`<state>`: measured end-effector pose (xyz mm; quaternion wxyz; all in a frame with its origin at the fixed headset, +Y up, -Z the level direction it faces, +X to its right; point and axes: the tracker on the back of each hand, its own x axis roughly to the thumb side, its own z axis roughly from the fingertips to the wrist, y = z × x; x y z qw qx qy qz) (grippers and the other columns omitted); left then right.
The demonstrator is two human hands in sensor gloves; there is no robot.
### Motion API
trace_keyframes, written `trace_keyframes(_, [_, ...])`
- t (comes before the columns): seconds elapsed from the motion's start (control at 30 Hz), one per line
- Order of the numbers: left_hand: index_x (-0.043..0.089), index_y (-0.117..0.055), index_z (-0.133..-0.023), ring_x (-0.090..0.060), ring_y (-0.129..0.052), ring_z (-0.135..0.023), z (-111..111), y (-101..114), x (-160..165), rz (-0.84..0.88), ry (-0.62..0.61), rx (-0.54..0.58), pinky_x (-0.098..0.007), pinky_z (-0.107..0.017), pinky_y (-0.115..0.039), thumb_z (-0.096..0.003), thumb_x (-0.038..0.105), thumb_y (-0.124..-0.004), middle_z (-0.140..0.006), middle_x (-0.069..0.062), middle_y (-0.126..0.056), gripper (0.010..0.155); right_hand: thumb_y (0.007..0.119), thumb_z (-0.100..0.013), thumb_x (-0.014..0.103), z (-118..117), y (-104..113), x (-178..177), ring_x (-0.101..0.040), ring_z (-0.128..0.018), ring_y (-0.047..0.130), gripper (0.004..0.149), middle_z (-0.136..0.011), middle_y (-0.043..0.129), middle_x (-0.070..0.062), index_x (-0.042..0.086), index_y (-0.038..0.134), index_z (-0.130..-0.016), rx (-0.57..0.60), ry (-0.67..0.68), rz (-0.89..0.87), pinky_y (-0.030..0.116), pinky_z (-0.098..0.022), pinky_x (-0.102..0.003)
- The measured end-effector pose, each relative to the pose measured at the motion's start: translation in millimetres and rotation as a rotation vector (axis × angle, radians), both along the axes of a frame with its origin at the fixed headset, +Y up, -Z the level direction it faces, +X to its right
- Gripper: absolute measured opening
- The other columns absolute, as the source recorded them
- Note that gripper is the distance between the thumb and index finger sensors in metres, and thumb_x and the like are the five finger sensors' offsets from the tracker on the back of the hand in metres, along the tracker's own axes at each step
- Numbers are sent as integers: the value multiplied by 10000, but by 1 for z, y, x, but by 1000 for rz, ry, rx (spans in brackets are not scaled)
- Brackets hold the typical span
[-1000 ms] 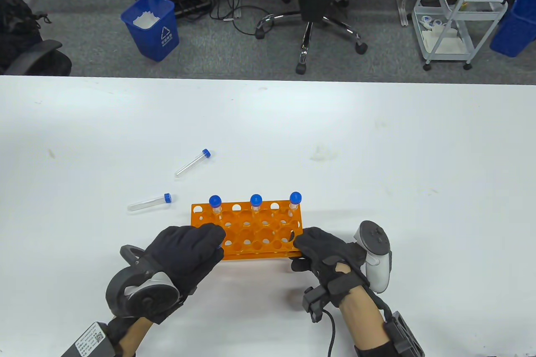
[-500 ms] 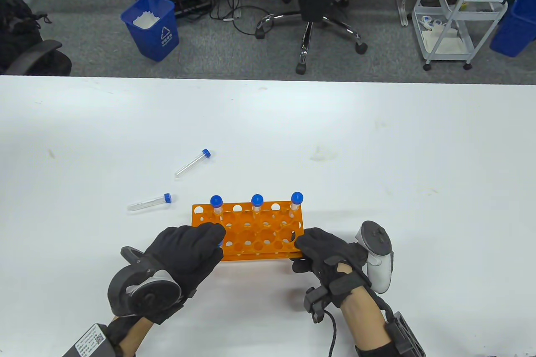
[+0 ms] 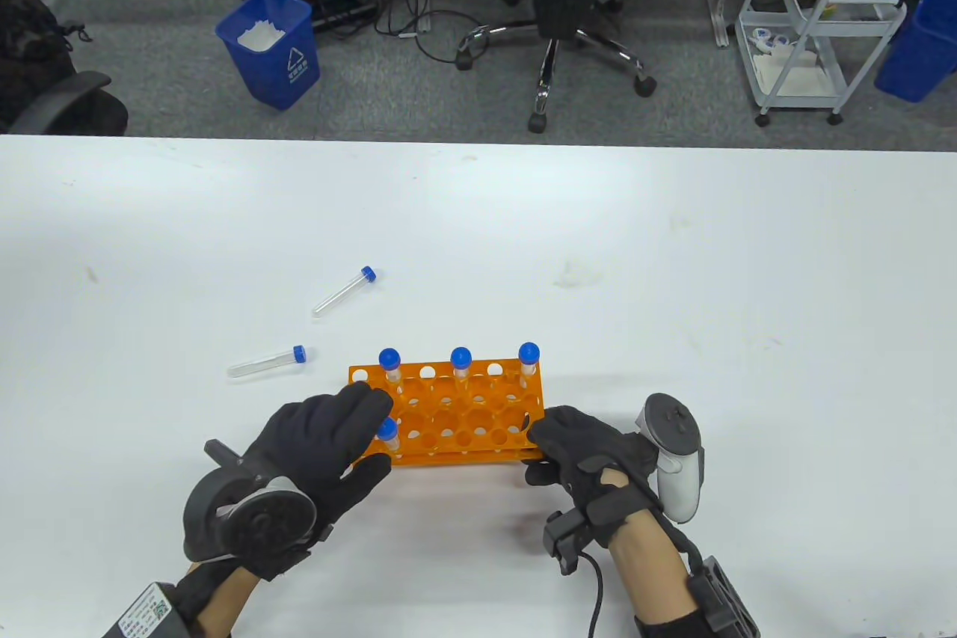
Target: Hold test tube rack and insert test tubes into grid holes one by one
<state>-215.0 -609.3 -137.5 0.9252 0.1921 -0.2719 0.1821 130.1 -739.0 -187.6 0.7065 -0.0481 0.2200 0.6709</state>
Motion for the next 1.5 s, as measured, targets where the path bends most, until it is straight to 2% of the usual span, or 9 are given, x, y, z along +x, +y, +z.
trace_keyframes(0.1, [229, -775, -967, -336, -1006, -722, -2, 21, -11, 53, 17, 46, -501, -544, -842, -320, 500, -985, -958, -88, -834, 732, 780, -438, 336, -1, 1, 3, -583, -723, 773, 422, -977, 558, -405, 36, 824, -733, 3, -10, 0, 830, -426, -609])
trace_keyframes(0.23, [224, -790, -955, -334, -1003, -738, -16, 46, -31, 52, 104, 90, -504, -556, -838, -352, 514, -933, -959, -108, -833, 684, 779, -440, 337, -2, 1, 8, -582, -729, 766, 422, -981, 553, -401, 38, 822, -735, 4, -22, -4, 825, -430, -609])
trace_keyframes(0.37, [230, -786, -955, -337, -993, -755, -42, 51, -48, 7, 218, 51, -510, -570, -828, -381, 496, -893, -967, -126, -821, 642, 778, -440, 338, -3, 2, 10, -583, -730, 763, 423, -982, 550, -400, 38, 821, -736, 4, -27, -10, 822, -433, -609])
trace_keyframes(0.57, [235, -792, -947, -343, -985, -767, -93, 17, -63, -130, 332, -93, -518, -580, -820, -385, 472, -891, -966, -139, -818, 617, 780, -440, 338, -3, 2, 13, -582, -731, 763, 422, -982, 551, -399, 40, 822, -736, 9, -30, -15, 821, -434, -610])
trace_keyframes(0.8, [251, -835, -913, -332, -991, -772, -132, -40, -65, -245, 295, -264, -517, -584, -820, -375, 447, -913, -938, -207, -844, 578, 779, -441, 338, -3, 2, 15, -582, -733, 760, 423, -983, 547, -399, 39, 821, -737, 3, -28, -26, 821, -435, -610])
trace_keyframes(1.0, [267, -810, -931, -343, -953, -822, -148, -85, -55, -442, 301, -406, -527, -611, -795, -373, 436, -917, -972, -193, -802, 592, 780, -440, 336, -3, 2, 16, -583, -733, 759, 423, -984, 547, -398, 38, 821, -737, 9, -24, -25, 820, -435, -610])
trace_keyframes(1.1, [273, -808, -933, -348, -946, -830, -152, -100, -53, -539, 314, -424, -527, -617, -791, -368, 430, -924, -979, -175, -794, 597, 781, -440, 337, -3, 2, 16, -583, -733, 759, 423, -985, 547, -397, 39, 822, -737, 13, -18, -26, 820, -435, -610])
trace_keyframes(1.27, [294, -820, -920, -356, -948, -823, -155, -118, -57, -573, 303, -444, -529, -616, -789, -361, 409, -937, -979, -153, -793, 582, 781, -440, 337, -2, 1, 16, -582, -734, 760, 423, -985, 547, -397, 39, 822, -737, 16, -15, -29, 821, -435, -610])
trace_keyframes(1.5, [300, -844, -900, -346, -973, -790, -157, -128, -61, -581, 299, -460, -515, -594, -805, -361, 364, -952, -965, -140, -811, 553, 782, -440, 336, -2, 1, 15, -584, -734, 759, 422, -986, 549, -395, 38, 824, -736, 19, -12, -28, 820, -435, -611])
